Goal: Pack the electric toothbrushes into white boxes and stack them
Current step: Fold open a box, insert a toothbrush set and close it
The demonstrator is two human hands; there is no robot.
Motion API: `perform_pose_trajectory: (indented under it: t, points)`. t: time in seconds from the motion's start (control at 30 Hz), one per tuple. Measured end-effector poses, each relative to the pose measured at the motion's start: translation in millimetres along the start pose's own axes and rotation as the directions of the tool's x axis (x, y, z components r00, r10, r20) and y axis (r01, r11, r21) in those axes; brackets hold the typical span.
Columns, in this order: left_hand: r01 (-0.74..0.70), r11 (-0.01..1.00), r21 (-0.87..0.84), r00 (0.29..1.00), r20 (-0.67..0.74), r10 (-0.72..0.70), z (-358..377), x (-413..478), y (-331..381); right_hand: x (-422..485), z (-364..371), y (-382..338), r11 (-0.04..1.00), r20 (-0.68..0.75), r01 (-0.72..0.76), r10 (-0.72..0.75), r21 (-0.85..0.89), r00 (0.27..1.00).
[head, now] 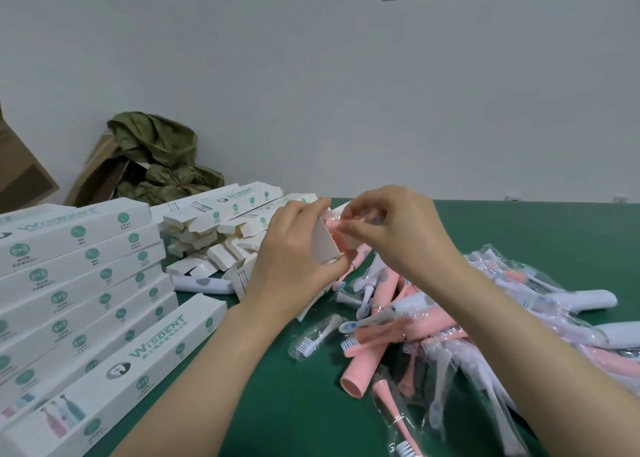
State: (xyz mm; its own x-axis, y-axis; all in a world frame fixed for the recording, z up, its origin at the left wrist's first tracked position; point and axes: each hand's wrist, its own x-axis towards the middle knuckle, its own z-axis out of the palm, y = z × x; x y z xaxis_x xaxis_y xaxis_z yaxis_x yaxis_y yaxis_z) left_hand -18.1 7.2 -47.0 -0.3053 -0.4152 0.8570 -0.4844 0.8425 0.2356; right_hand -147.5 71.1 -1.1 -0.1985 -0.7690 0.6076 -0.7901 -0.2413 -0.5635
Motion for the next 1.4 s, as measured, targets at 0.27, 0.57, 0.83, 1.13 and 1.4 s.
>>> perform_pose_trajectory:
  t: [0.27, 0.57, 0.83, 1.13, 1.4]
  points:
    - [0.018, 0.999, -0.030, 0.998, -0.066, -0.020, -0.3, 1.2, -2.9, -2.4, 0.4, -1.2, 0.961, 0.182, 0.006, -0.059, 0.278, 0.982]
    - [0.055, 0.997, -0.048, 0.993, -0.101, -0.059, -3.7, 2.6, 4.0, -5.2, 15.0, 3.9, 0.936, -0.314, 0.168, -0.066, 0.309, 0.947]
    - [0.053, 0.994, -0.093, 0.986, -0.154, -0.067, -3.9, 2.8, 8.7, -10.4, 19.9, 8.5, 0.966, -0.235, 0.243, -0.257, -0.086, 0.937]
    - [0.027, 0.979, -0.204, 0.999, 0.028, -0.021, -4.9, 3.6, -1.5, -4.2, 15.0, 3.9, 0.910, -0.206, -0.039, 0.134, 0.412, 0.969]
    - [0.080, 0.897, -0.434, 0.986, -0.094, -0.134, -3.4, 5.5, 4.4, -12.2, 17.9, -5.0, 0.903, -0.257, 0.065, 0.052, 0.425, 0.965]
